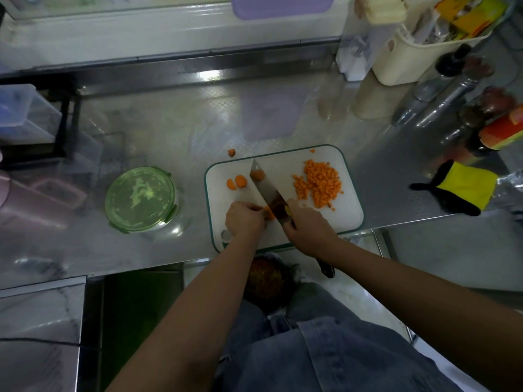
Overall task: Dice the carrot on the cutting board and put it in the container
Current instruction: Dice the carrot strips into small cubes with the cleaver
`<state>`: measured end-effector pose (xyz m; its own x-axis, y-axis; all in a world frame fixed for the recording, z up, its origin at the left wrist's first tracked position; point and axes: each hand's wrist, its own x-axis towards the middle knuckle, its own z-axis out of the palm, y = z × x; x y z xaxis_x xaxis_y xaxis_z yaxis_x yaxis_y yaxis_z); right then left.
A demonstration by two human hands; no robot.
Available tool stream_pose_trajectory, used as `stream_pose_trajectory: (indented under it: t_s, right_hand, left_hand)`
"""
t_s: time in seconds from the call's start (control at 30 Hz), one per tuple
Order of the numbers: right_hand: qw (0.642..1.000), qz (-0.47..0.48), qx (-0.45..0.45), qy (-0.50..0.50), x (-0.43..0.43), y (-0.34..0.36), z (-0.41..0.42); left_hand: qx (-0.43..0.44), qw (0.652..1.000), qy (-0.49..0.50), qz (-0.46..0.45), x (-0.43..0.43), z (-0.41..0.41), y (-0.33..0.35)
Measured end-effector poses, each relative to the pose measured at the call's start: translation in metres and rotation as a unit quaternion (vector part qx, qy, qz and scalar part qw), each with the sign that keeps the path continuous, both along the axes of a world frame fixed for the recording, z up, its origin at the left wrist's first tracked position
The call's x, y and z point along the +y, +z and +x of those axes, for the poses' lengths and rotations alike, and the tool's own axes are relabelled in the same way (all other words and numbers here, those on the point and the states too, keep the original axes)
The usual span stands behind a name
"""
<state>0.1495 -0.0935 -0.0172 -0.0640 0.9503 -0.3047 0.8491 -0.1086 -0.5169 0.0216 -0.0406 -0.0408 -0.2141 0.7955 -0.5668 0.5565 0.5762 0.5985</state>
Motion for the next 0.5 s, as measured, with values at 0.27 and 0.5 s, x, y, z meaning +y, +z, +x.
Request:
stream_pose_trajectory:
  t_s: [0.27,0.5]
  right_hand:
    - [0.999,-0.017,-0.036,-0.012,-0.008,0.005,-0.007]
    - [0.998,-0.013,-0.052,-0.031,0.003,-0.009,-0.022]
  left_hand:
    - [-0.002,1.000,-0.004,0.002,0.002,0.001,-0.002]
    - [-0.002,1.000,-0.008,0.003,0.002,0.000,-0.003]
